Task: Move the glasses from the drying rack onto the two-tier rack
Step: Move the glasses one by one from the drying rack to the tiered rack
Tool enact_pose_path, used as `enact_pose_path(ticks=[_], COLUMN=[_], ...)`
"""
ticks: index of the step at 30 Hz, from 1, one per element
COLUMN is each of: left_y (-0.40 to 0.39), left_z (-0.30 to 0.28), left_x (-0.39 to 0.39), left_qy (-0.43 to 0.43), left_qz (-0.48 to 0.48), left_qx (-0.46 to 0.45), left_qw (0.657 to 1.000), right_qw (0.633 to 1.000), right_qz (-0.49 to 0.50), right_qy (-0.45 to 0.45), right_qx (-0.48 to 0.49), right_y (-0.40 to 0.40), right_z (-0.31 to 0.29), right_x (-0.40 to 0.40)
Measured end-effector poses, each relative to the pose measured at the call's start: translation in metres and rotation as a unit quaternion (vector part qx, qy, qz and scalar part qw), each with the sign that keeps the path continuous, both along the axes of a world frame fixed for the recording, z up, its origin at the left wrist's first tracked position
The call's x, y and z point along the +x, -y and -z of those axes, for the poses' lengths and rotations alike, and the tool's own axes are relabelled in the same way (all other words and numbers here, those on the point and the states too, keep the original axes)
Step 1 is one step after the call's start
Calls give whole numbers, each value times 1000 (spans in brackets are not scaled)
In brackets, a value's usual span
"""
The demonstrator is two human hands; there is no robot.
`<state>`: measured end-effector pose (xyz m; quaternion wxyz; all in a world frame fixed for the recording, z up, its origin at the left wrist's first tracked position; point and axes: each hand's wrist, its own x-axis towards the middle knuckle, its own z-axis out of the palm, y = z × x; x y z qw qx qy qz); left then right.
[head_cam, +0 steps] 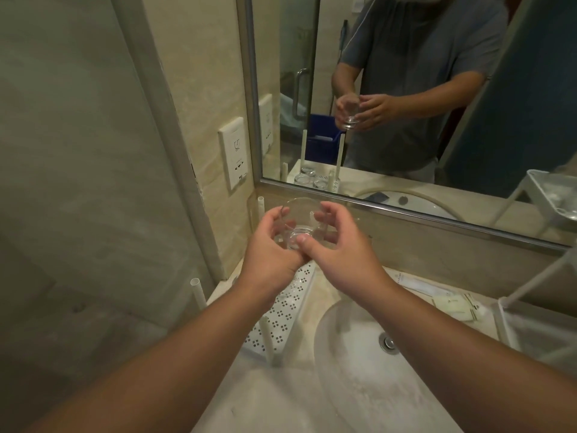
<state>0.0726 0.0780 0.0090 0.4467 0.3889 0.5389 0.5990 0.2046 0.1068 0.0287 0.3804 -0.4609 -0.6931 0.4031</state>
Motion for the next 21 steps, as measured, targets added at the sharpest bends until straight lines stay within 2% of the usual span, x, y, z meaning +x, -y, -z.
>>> enact_pose_path(ticks=[8, 21], left_y=[1, -19], left_z=[-1, -8], left_x=[54, 204], left_qy=[-44, -116], left_qz=[32, 162], left_qx=[23, 62], left_qw=[998, 978], right_qw=[999, 987], right_qz=[35, 149], right_qy=[11, 58], right_qx=[-7, 10], right_y=[0, 5], right_z=[-2, -16], right_x=[54, 211])
